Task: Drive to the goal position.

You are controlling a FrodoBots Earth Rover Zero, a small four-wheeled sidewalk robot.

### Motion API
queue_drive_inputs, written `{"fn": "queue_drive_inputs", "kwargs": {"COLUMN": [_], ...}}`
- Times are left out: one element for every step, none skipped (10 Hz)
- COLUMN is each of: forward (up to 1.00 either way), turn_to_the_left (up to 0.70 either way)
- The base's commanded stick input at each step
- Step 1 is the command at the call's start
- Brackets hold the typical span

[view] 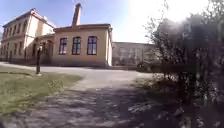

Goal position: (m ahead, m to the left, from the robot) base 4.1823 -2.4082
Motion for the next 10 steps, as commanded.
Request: {"fn": "queue_drive_inputs", "kwargs": {"forward": [0.85,0.85,0.85,0.85,0.85,0.85,0.85,0.85,0.85,0.85], "turn_to_the_left": [0.0,-0.02,-0.2,-0.29,-0.34,-0.22,0.0,0.0,0.0,0.0]}}
